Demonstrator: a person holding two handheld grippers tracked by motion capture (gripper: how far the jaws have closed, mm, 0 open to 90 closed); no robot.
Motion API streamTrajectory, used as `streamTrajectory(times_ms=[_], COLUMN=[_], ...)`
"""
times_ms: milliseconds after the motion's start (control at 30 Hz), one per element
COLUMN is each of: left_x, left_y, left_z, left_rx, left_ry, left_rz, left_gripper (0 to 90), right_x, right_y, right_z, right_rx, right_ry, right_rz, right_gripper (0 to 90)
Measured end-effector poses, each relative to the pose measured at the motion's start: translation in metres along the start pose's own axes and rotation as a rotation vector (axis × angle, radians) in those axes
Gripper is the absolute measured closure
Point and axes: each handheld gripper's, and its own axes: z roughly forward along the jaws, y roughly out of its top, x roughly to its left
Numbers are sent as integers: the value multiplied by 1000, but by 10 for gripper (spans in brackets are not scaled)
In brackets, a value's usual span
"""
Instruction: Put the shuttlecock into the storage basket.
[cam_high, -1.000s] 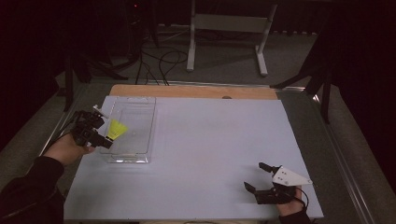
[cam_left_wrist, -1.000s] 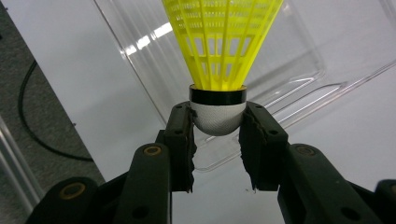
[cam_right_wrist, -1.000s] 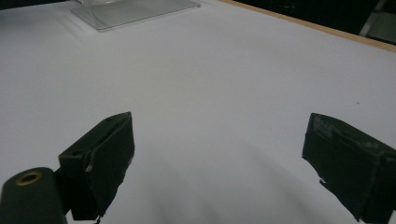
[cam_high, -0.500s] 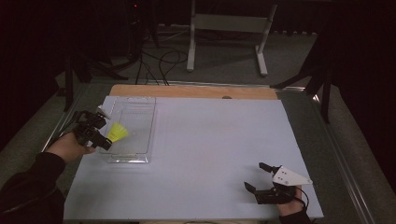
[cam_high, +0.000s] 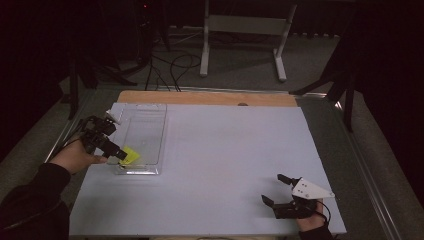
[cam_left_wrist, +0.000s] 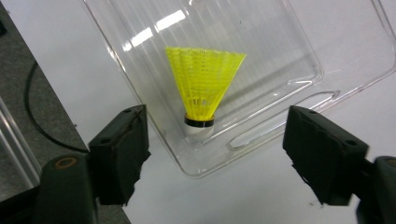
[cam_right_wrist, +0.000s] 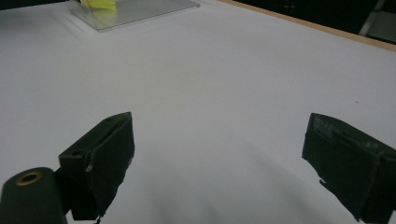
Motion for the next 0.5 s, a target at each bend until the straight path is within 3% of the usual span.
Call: streamTrajectory(times_ms=[300,333,433,500], left_x=[-11,-13,-18,-20], left_y=[7,9,12,13], left_z=[1,1,1,0], left_rx=[-10,-20,-42,-61], left_ry=[-12,-46,-32,-47], left_rz=[21,24,50,59], left_gripper=[91,42,13,0], right_x=[0,-1,-1,-1], right_y=[0,0,0,0], right_z=[0,0,0,0], right_rx=[-2,0,-1,0], right_ry=[-3,-2,-1,-1], right_rz=[0,-2,-2,-2], right_gripper=[93,93,93,94])
